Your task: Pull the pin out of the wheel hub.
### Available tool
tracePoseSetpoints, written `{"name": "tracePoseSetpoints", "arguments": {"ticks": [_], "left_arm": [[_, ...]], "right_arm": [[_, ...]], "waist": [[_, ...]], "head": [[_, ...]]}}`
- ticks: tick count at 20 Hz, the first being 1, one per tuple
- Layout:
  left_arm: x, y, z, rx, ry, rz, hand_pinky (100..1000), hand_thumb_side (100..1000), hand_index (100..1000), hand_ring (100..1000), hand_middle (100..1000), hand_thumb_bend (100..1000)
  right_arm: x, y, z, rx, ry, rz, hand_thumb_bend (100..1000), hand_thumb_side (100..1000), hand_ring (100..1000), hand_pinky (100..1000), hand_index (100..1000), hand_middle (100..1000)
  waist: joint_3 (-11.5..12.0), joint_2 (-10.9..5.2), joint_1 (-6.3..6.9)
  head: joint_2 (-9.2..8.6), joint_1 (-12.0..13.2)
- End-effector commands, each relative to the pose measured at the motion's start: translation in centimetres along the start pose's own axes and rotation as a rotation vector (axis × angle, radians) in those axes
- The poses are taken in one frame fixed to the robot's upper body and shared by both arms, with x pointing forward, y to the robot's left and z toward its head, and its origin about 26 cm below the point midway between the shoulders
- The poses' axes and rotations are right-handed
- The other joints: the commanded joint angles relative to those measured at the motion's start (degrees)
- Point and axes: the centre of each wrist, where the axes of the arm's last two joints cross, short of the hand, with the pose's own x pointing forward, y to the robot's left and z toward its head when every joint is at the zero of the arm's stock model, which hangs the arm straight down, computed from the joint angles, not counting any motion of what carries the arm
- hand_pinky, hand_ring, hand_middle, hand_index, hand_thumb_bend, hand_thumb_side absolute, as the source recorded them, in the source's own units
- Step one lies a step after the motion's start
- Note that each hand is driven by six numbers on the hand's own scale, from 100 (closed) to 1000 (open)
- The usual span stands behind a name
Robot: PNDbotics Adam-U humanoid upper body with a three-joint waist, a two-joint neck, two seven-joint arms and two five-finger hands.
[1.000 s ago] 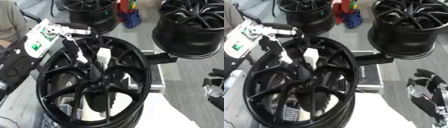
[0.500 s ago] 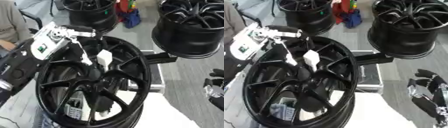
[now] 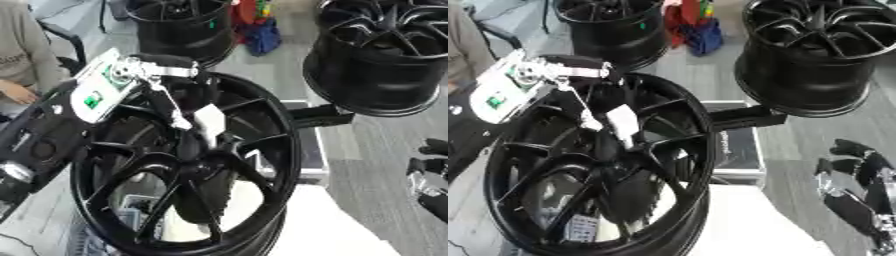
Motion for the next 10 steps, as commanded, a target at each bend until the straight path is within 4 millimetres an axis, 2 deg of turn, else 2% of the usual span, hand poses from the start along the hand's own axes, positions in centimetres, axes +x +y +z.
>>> {"name": "tracePoseSetpoints", "arguments": {"ticks": [1,10], "left_arm": [[0.43,1.24,0.36,0.031,-0.005,-0.021,640,168,745,555,616,461],[0.99,1.36,0.28,-0.026,-0.051,-0.019,665,233,795,598,673,612]], "right_arm": [[0.46,-0.18,-0.36,0.001,-0.021,-0.001,181,100,602,727,770,659],[0.43,-0.20,-0.36,0.001,-0.021,-0.001,181,100,601,728,770,659]], "waist": [[-0.1,-0.49,-0.09],[0.0,-0.50,-0.06]], "head": [[0.27,0.0],[0.22,-0.1]]}}
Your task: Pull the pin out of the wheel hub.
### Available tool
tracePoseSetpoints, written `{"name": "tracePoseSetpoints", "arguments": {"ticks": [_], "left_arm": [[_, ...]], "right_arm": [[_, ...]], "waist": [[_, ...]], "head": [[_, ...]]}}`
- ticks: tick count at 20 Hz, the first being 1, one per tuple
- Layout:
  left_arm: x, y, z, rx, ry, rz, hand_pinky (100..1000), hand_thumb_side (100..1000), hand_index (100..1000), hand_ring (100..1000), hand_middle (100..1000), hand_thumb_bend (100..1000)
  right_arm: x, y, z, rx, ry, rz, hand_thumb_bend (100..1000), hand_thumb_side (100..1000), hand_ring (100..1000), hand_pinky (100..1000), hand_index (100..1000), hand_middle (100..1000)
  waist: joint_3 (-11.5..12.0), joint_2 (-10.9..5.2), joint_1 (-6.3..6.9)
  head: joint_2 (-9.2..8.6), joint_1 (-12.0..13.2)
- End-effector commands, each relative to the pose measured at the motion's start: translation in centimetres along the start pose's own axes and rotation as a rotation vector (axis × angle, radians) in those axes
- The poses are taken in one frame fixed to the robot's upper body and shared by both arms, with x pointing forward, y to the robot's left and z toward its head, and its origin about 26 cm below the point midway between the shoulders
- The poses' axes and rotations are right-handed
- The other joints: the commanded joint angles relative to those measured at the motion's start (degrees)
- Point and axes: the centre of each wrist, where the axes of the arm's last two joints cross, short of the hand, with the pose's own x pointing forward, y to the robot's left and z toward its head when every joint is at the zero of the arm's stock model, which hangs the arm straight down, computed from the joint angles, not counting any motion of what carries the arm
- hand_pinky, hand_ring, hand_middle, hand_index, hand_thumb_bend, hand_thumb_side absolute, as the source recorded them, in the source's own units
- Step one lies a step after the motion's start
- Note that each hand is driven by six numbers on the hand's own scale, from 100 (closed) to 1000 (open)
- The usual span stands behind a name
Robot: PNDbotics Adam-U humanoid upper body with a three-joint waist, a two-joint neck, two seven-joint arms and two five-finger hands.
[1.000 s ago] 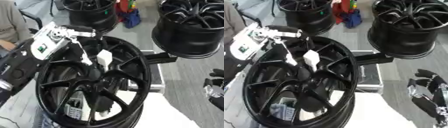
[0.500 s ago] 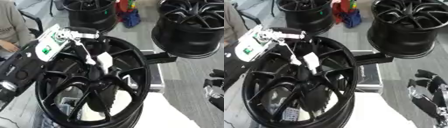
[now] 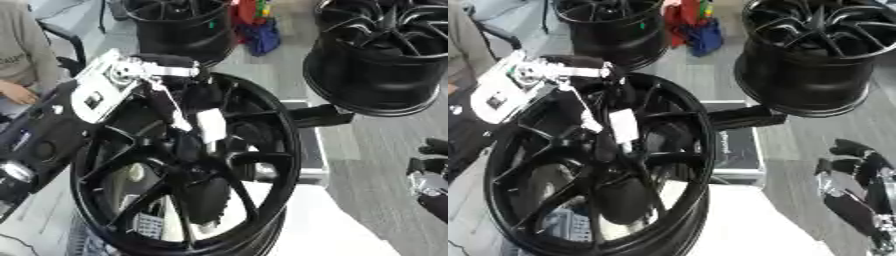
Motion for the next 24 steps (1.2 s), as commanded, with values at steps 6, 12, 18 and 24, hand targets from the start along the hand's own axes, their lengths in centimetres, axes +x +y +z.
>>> {"name": "tracePoseSetpoints", "arguments": {"ticks": [6,12,18,24], "left_arm": [[1.7,1.7,0.5,-0.027,-0.042,-0.053,669,278,809,605,686,650],[2.3,1.6,0.4,-0.052,-0.038,-0.077,643,279,806,580,667,621],[2.5,1.7,0.5,-0.089,-0.031,-0.097,604,223,797,545,640,513],[3.0,1.9,0.8,-0.112,-0.034,-0.132,550,150,782,497,614,380]], "right_arm": [[0.4,-0.2,-0.4,0.002,-0.020,-0.001,181,100,601,729,770,659],[0.4,-0.2,-0.4,0.005,-0.021,0.000,181,100,601,729,770,659],[0.4,-0.3,-0.3,0.004,-0.020,0.001,183,100,601,729,770,658],[0.4,-0.3,-0.3,0.006,-0.020,0.002,185,100,601,729,770,658]], "waist": [[0.1,-0.54,-0.11],[0.2,-0.58,-0.12],[0.4,-0.60,-0.23],[0.5,-0.62,-0.27]], "head": [[0.20,-0.2],[0.19,-0.3],[0.17,-0.3],[0.18,-0.3]]}}
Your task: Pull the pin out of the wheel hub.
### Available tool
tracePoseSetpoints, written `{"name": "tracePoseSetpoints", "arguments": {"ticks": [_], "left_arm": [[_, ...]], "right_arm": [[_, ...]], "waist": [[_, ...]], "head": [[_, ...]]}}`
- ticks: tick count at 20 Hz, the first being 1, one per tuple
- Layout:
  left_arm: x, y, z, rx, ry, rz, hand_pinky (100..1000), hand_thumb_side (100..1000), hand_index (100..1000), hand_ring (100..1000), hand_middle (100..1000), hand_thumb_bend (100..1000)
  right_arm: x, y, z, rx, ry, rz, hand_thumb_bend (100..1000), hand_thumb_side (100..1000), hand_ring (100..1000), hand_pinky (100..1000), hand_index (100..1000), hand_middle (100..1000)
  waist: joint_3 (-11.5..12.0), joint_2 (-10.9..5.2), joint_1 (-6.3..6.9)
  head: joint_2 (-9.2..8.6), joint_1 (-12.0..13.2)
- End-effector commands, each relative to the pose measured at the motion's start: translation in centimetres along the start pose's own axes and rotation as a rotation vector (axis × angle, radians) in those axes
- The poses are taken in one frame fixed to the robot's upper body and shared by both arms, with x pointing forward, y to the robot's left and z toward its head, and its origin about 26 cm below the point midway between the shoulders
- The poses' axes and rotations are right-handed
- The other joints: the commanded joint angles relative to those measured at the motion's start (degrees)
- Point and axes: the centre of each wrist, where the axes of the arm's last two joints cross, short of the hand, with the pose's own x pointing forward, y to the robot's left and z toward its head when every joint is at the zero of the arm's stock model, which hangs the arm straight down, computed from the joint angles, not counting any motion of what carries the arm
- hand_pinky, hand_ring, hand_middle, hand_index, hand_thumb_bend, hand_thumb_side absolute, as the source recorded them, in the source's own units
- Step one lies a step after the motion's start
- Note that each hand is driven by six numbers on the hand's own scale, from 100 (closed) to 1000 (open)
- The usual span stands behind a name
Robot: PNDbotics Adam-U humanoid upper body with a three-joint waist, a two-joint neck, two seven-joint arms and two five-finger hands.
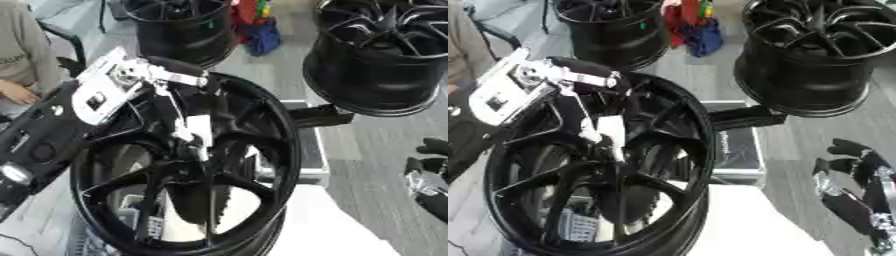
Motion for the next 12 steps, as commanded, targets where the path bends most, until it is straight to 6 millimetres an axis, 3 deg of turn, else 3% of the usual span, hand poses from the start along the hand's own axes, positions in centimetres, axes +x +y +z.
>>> {"name": "tracePoseSetpoints", "arguments": {"ticks": [1,6,12], "left_arm": [[0.4,1.3,1.3,-0.002,0.025,-0.058,542,151,783,494,612,371],[1.0,1.5,1.8,-0.020,0.033,-0.111,517,162,784,478,612,366],[1.5,1.1,2.0,-0.039,0.032,-0.145,472,100,747,431,576,245]], "right_arm": [[0.4,-0.3,-0.4,0.001,-0.021,0.002,185,100,600,729,771,658],[0.4,-0.3,-0.4,0.002,-0.021,0.004,187,100,600,730,771,658],[0.3,-0.4,-0.3,0.001,-0.018,0.008,188,100,600,730,771,657]], "waist": [[0.1,-0.63,-0.23],[0.2,-0.75,-0.08],[0.3,-0.95,0.12]], "head": [[0.18,0.0],[0.14,-0.1],[0.26,-0.2]]}}
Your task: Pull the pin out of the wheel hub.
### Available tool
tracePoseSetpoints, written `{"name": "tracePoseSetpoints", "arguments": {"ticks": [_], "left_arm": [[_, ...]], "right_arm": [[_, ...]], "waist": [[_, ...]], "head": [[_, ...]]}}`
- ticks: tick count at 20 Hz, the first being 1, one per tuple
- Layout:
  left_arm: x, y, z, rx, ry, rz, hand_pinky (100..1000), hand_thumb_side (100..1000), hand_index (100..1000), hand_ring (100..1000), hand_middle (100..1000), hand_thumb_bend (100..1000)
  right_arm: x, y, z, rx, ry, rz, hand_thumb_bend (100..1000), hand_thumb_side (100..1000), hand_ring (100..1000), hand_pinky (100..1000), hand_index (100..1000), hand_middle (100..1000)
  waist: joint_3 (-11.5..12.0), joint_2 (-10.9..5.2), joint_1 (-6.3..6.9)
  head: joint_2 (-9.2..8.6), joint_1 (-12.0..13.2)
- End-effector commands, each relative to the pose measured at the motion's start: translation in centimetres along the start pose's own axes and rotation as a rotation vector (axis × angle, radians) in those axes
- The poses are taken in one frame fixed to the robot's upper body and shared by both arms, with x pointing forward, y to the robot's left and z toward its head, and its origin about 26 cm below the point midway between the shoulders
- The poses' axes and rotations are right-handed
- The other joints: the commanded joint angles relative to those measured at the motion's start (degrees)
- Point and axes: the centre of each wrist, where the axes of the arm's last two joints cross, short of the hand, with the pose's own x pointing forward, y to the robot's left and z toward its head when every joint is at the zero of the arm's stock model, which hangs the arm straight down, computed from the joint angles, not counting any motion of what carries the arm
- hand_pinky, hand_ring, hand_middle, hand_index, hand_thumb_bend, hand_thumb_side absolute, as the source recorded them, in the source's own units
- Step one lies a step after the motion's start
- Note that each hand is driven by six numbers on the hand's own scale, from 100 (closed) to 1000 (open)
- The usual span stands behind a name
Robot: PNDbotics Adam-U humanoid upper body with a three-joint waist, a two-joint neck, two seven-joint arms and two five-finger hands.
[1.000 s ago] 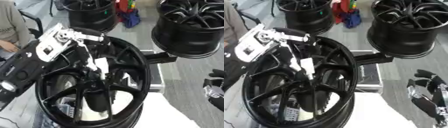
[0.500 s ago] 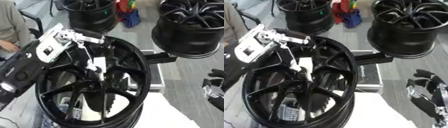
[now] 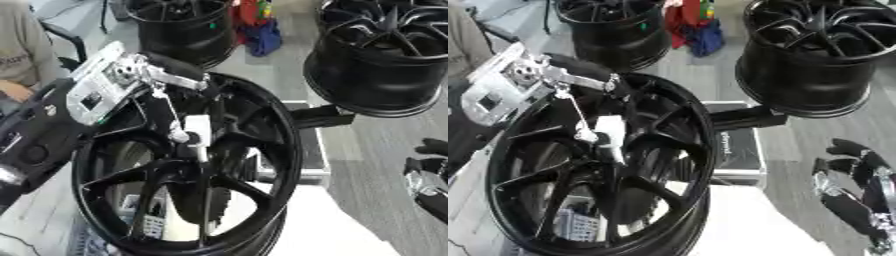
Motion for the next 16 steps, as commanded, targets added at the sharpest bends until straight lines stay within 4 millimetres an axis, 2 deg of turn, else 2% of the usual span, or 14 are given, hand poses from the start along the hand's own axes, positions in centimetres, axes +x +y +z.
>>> {"name": "tracePoseSetpoints", "arguments": {"ticks": [1,3,4,6,11,14,16], "left_arm": [[0.1,0.6,1.3,0.003,0.026,-0.041,471,100,743,431,572,229],[0.1,0.5,1.4,0.001,0.029,-0.034,480,100,744,441,575,246],[0.0,0.3,1.4,-0.002,0.032,-0.029,533,154,764,499,607,341],[-0.1,0.0,1.4,-0.012,0.042,-0.015,588,199,784,555,647,402],[-0.2,-0.7,1.3,-0.030,0.059,-0.002,653,242,820,622,717,461],[-0.2,-0.9,1.1,-0.036,0.061,0.000,640,224,812,609,703,438],[-0.2,-1.0,1.0,-0.037,0.056,0.002,605,177,795,574,671,370]], "right_arm": [[0.4,-0.4,-0.3,0.000,-0.021,0.008,188,100,600,730,771,657],[0.4,-0.4,-0.3,0.000,-0.020,0.008,189,100,600,730,771,657],[0.4,-0.4,-0.3,0.000,-0.020,0.008,190,100,600,730,771,657],[0.4,-0.4,-0.3,0.001,-0.020,0.009,191,100,600,730,771,657],[0.3,-0.5,-0.3,0.002,-0.018,0.010,193,100,600,730,771,657],[0.3,-0.5,-0.3,0.002,-0.018,0.010,195,100,600,730,771,656],[0.3,-0.5,-0.3,0.001,-0.017,0.010,196,100,600,730,771,656]], "waist": [[0.1,-0.78,-0.09],[0.1,-0.84,-0.06],[0.2,-0.88,-0.04],[0.2,-0.95,0.00],[0.3,-1.07,0.14],[0.2,-1.10,0.19],[0.2,-1.11,0.22]], "head": [[0.27,-0.1],[0.27,-0.1],[0.27,-0.1],[0.27,-0.2],[0.27,-0.3],[0.27,-0.3],[0.27,-0.3]]}}
